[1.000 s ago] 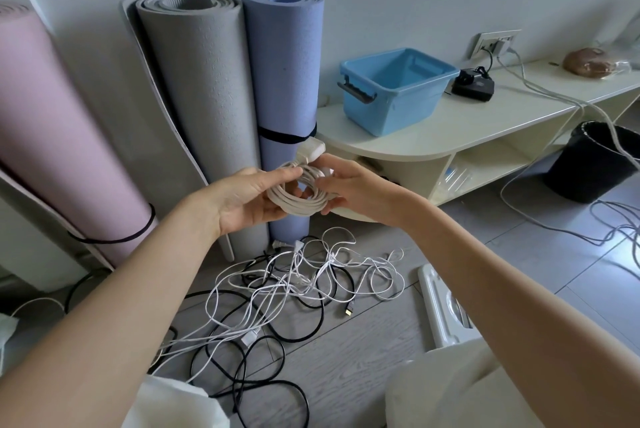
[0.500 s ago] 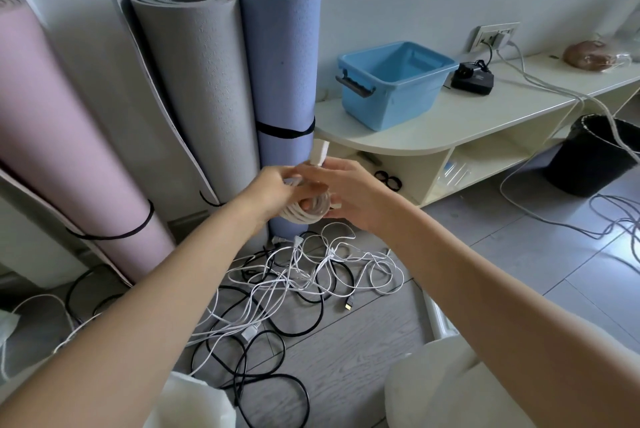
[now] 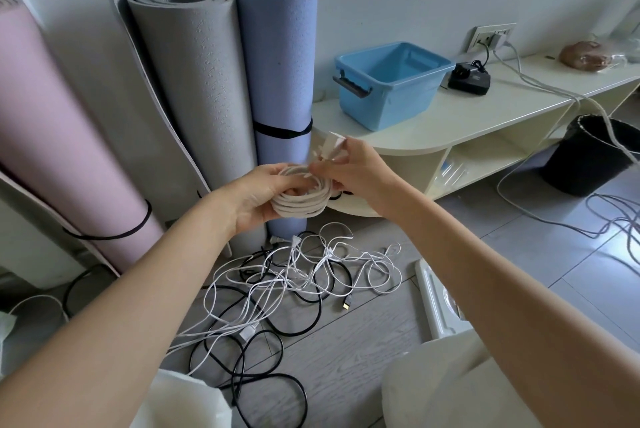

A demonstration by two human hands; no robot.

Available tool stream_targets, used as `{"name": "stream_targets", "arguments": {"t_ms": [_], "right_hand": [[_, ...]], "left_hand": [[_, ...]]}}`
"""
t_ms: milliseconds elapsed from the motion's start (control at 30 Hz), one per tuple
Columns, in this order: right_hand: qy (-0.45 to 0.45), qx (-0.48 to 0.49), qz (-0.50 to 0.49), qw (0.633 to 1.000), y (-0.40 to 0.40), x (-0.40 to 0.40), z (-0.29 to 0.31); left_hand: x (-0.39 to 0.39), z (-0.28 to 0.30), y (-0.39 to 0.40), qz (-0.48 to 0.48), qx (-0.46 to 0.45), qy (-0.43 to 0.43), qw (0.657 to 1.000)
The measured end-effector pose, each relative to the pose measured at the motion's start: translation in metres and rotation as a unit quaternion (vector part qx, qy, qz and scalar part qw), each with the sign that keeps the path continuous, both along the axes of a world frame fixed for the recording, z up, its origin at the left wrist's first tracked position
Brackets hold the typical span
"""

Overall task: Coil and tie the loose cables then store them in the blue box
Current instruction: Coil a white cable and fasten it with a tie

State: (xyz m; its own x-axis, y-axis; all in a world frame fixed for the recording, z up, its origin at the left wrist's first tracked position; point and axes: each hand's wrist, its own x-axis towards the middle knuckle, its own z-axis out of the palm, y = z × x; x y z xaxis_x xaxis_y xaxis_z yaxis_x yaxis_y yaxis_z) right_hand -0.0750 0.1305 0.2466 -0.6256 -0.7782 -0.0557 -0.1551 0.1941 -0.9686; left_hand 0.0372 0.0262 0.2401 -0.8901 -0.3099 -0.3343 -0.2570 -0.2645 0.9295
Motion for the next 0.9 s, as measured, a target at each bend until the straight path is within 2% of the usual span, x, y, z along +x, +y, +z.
{"name": "stream_targets", "arguments": {"t_ms": [100,300,433,600,700,800,900], "right_hand": [[0.033,0.013,0.036,0.999,0.000,0.002,0.002],[-0.131,-0.085,0.023,0.987,-0.002,0.005,-0.004],[-0.172,-0.134,-0.010,0.976,-0.001,0.006,-0.004],[-0.214,-0.168,0.036,0.962,-0.001,0.006,-0.009],[-0.295,-0.154,0.056,0.941,-0.003,0.005,-0.008],[-0.358,-0.123,0.030,0.925,-0.001,0.003,-0.003],[-0.340,-0.109,0.049,0.933,0.002,0.002,0.002]], "left_hand": [[0.002,0.001,0.000,-0.030,-0.007,-0.024,0.999],[-0.002,0.003,0.001,0.027,0.070,0.006,0.997],[-0.003,0.005,0.004,0.057,0.089,0.021,0.994],[-0.003,0.009,0.007,0.079,0.121,0.044,0.989],[-0.007,0.010,0.011,0.110,0.106,0.081,0.985],[-0.013,0.009,0.009,0.167,0.082,0.095,0.978],[-0.015,0.006,0.003,0.171,0.060,0.095,0.979]]}}
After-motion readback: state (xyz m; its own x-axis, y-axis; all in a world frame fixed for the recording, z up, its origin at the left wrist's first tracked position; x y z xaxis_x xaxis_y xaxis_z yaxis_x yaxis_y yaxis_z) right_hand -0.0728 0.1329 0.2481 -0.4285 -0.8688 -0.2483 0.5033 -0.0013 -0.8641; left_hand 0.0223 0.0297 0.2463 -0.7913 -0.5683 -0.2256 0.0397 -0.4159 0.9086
